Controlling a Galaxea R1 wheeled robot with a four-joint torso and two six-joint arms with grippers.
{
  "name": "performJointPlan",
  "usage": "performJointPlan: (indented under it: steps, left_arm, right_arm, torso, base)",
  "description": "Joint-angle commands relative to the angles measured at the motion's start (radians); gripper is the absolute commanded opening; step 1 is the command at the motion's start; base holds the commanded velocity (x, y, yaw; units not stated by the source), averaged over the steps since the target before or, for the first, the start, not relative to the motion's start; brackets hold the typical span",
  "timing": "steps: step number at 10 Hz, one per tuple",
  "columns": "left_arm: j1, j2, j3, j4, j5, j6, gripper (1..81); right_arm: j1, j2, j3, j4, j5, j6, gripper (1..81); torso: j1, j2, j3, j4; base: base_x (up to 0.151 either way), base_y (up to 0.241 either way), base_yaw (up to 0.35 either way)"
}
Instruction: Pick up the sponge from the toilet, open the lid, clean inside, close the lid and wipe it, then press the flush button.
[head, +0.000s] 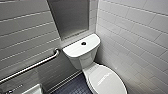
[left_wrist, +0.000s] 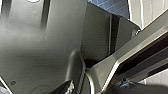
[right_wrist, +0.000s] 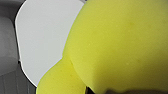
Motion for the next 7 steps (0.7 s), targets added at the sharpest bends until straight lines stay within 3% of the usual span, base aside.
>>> performJointPlan:
  steps: [1,3,5,6,7]
  left_arm:
    - [-0.087,-0.11,0.133,-0.022,0.075,-0.024,81.1]
    - [-0.139,-0.167,0.168,-0.026,0.075,-0.087,81.1]
    - [-0.183,-0.23,0.248,-0.028,0.075,-0.097,81.1]
    - [-0.208,-0.247,0.28,-0.03,0.077,-0.098,81.1]
    - [-0.229,-0.262,0.303,-0.04,0.077,-0.098,81.1]
  right_arm:
    - [-0.194,-0.054,-0.019,-0.136,0.091,-0.004,1.0]
    - [-0.312,-0.024,-0.028,-0.234,0.096,-0.003,1.0]
    - [-0.416,0.025,-0.048,-0.318,0.096,-0.003,1.0]
    - [-0.454,0.044,-0.059,-0.345,0.096,-0.003,1.0]
    - [-0.484,0.064,-0.071,-0.369,0.096,-0.003,1.0]
  torso:
    - [0.0,0.0,0.0,0.0]
    - [0.0,0.0,0.0,0.0]
    - [0.0,0.0,0.0,0.0]
    - [0.065,-0.1,0.0,0.0]
    - [0.068,-0.107,0.0,0.0]
  base:
    - [0.0,0.0,0.0]
    - [0.0,0.0,0.0]
    - [0.0,0.0,0.0]
    - [0.0,0.0,0.0]
    - [0.0,0.0,0.0]
